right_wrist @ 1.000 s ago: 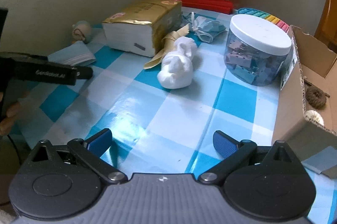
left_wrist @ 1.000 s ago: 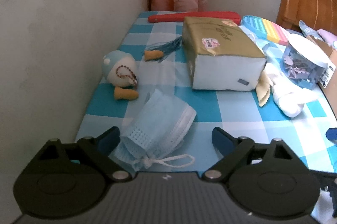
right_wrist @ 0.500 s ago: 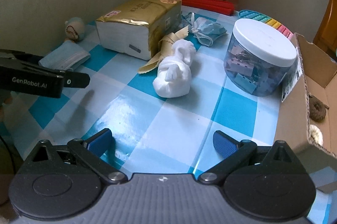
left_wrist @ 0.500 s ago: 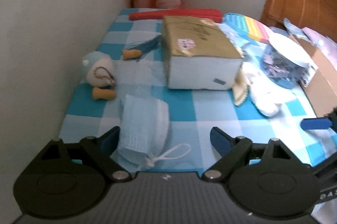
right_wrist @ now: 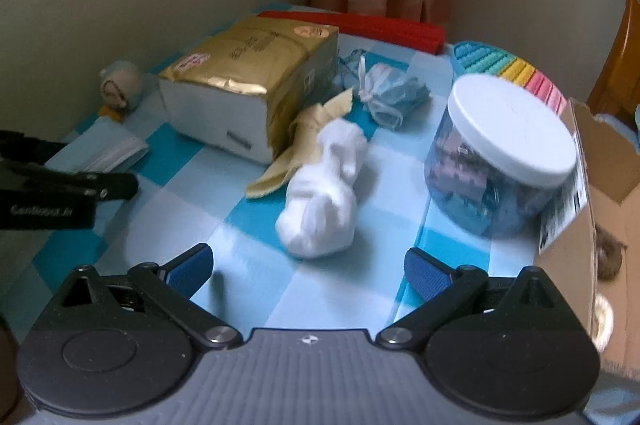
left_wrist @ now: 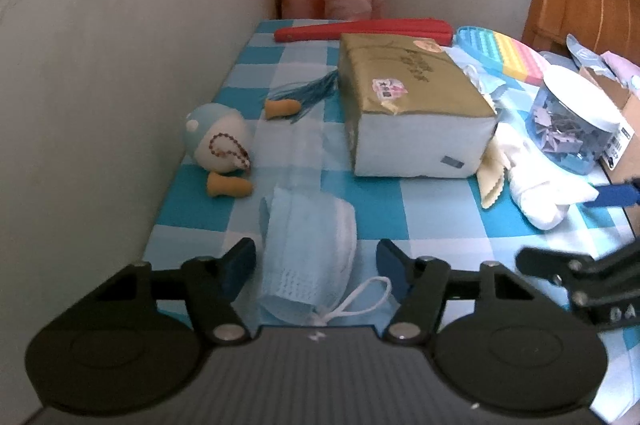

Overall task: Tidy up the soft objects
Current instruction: 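Grasp the white sock bundle with the right tool while the left tool holds the mask, then carry the sock bundle and mask into the cardboard box and release both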

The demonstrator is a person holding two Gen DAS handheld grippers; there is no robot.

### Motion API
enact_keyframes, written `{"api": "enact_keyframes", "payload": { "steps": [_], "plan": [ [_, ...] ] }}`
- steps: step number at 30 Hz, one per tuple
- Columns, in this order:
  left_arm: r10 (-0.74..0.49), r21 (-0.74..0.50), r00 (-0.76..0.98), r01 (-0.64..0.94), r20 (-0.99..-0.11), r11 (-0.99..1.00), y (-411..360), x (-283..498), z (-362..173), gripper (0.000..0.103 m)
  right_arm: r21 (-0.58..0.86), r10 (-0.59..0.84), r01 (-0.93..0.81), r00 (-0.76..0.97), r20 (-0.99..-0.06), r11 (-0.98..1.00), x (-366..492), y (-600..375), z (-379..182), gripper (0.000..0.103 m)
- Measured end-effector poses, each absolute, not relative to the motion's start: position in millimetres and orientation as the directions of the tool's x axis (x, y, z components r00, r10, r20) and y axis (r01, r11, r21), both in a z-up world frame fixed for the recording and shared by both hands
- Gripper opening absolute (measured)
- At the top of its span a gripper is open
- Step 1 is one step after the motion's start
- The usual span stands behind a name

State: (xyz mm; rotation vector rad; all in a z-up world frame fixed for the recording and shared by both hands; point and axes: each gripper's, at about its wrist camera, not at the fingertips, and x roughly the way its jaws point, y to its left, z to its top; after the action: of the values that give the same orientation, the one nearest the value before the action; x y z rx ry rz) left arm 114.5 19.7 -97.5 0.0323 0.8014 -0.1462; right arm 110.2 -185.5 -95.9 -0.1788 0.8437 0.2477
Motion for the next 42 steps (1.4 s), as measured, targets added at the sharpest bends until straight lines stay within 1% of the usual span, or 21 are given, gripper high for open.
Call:
{"api": "enact_keyframes", "payload": {
  "steps": [4, 6, 8, 10, 11, 13, 15, 16, 18, 20, 22, 27, 34, 42],
  "plan": [
    [-0.121, -0.030, 0.686, 0.143, -0.718, 0.989, 19.6, 114.2, -96.9, 0.065, -0.060, 0.149, -0.289, 0.649, -0.746, 0.955, 121.3, -183.2, -96.1, 0.102],
    [-0.121, -0.030, 0.685, 0.143, -0.718, 0.989, 19.7, 114.5, -96.9, 0.065, -0.064, 0.146, -0.288, 0.650, -0.746, 0.956, 126.7, -181.1, -96.7, 0.098],
    [-0.121, -0.031, 0.686, 0.141, -0.718, 0.989, 19.7, 114.1, -96.9, 0.063, -0.072, 0.142, -0.292, 0.648, -0.749, 0.954, 130.9, -178.1, -97.9, 0.089],
    [-0.118, -0.031, 0.687, 0.138, -0.717, 0.990, 20.1, 114.8, -96.6, 0.059, -0.081, 0.134, -0.288, 0.655, -0.744, 0.954, 132.9, -176.5, -98.7, 0.084],
    [-0.117, -0.031, 0.687, 0.137, -0.717, 0.990, 20.3, 115.1, -96.3, 0.057, -0.079, 0.138, -0.290, 0.656, -0.742, 0.954, 133.0, -176.1, -98.4, 0.079],
    [-0.119, -0.033, 0.686, 0.137, -0.718, 0.990, 20.3, 115.2, -95.9, 0.052, -0.082, 0.135, -0.287, 0.659, -0.740, 0.954, 132.0, -175.5, -97.5, 0.076],
    [-0.124, -0.044, 0.686, 0.133, -0.717, 0.990, 21.7, 115.1, -95.3, 0.051, -0.082, 0.134, -0.287, 0.658, -0.741, 0.955, 130.7, -175.4, -96.7, 0.069],
    [-0.125, -0.046, 0.686, 0.133, -0.717, 0.990, 22.1, 115.1, -94.8, 0.049, -0.078, 0.135, -0.285, 0.656, -0.742, 0.955, 130.3, -175.9, -96.0, 0.062],
    [-0.122, -0.043, 0.686, 0.132, -0.717, 0.990, 22.5, 114.5, -94.3, 0.046, -0.071, 0.137, -0.283, 0.651, -0.746, 0.956, 130.7, -177.1, -95.2, 0.056],
    [-0.123, -0.041, 0.686, 0.134, -0.717, 0.990, 23.0, 113.3, -93.7, 0.045, -0.070, 0.134, -0.277, 0.654, -0.745, 0.958, 130.2, -178.7, -95.0, 0.047],
    [-0.121, -0.038, 0.686, 0.135, -0.717, 0.990, 23.4, 112.7, -93.2, 0.040, -0.055, 0.137, -0.266, 0.650, -0.748, 0.962, 128.5, -181.9, -94.5, 0.046],
    [-0.136, -0.049, 0.678, 0.147, -0.722, 0.988, 24.8, 107.6, -90.0, 0.035, -0.041, 0.145, -0.259, 0.659, -0.738, 0.965, 113.3, -187.1, -86.2, 0.045],
    [-0.149, -0.049, 0.691, 0.163, -0.707, 0.985, 21.5, 88.8, -78.2, 0.034, -0.018, 0.160, -0.247, 0.681, -0.714, 0.969, 83.3, -200.0, -67.6, 0.046],
    [-0.192, -0.065, 0.696, 0.205, -0.692, 0.977, 13.9, 65.6, -57.7, 0.034, -0.036, 0.152, -0.240, 0.714, -0.683, 0.970, 46.1, -217.8, -45.1, 0.046]
  ]
}}
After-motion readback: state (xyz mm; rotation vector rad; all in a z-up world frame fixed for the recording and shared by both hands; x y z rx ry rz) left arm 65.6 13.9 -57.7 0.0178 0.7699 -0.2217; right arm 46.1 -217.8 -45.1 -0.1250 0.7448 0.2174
